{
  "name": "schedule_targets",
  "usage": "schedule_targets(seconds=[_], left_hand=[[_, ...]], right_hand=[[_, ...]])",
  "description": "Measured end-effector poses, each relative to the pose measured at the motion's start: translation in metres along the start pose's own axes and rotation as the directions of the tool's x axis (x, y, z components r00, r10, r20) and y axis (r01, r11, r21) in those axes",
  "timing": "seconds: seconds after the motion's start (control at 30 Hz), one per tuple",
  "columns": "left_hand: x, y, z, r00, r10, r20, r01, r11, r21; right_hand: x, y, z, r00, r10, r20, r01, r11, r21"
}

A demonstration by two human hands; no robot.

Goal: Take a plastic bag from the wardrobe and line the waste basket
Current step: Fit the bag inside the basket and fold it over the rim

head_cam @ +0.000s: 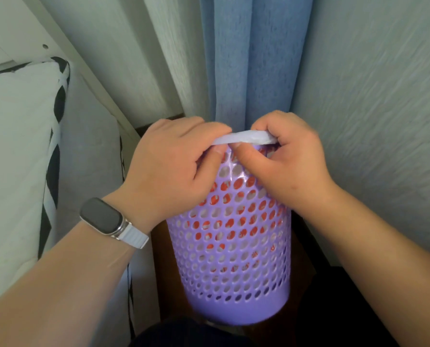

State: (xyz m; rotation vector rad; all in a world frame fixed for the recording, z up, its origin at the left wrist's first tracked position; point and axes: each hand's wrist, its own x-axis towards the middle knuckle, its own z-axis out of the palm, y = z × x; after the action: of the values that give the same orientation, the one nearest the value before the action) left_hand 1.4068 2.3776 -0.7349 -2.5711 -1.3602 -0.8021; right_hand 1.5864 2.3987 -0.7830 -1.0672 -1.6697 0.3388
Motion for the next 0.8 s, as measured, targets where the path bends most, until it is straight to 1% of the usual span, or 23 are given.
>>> schedule_targets(seconds=[0.17,0.27,0.43,0.6,0.7,0.8], left_hand=[[0.0,-0.005,0.0,0.999,-0.033,0.003,0.033,0.998,-0.055],[-0.001,-0.009,0.0,0.998,-0.068,-0.002,0.068,0.996,-0.062],[-0.002,-0.013,-0.001,0.991,-0.124,-0.045,0.118,0.986,-0.115],[-0.004,-0.015,0.0,0.976,-0.198,-0.087,0.18,0.968,-0.176],[-0.005,-0.014,-0.001,0.977,-0.192,-0.092,0.172,0.968,-0.183],[-0.005,-0.013,0.0,0.985,-0.158,-0.076,0.143,0.975,-0.169]], right_hand=[[0.004,0.004,-0.004,0.988,-0.09,0.127,0.091,0.996,0.0],[0.007,0.01,-0.01,0.984,-0.117,0.134,0.113,0.993,0.037],[0.01,0.02,-0.015,0.992,-0.076,0.105,0.066,0.993,0.094],[0.01,0.02,-0.014,0.992,-0.038,0.121,0.019,0.988,0.151],[0.01,0.016,-0.013,0.993,0.034,0.11,-0.059,0.972,0.227],[0.01,0.013,-0.01,0.988,0.108,0.109,-0.132,0.96,0.247]])
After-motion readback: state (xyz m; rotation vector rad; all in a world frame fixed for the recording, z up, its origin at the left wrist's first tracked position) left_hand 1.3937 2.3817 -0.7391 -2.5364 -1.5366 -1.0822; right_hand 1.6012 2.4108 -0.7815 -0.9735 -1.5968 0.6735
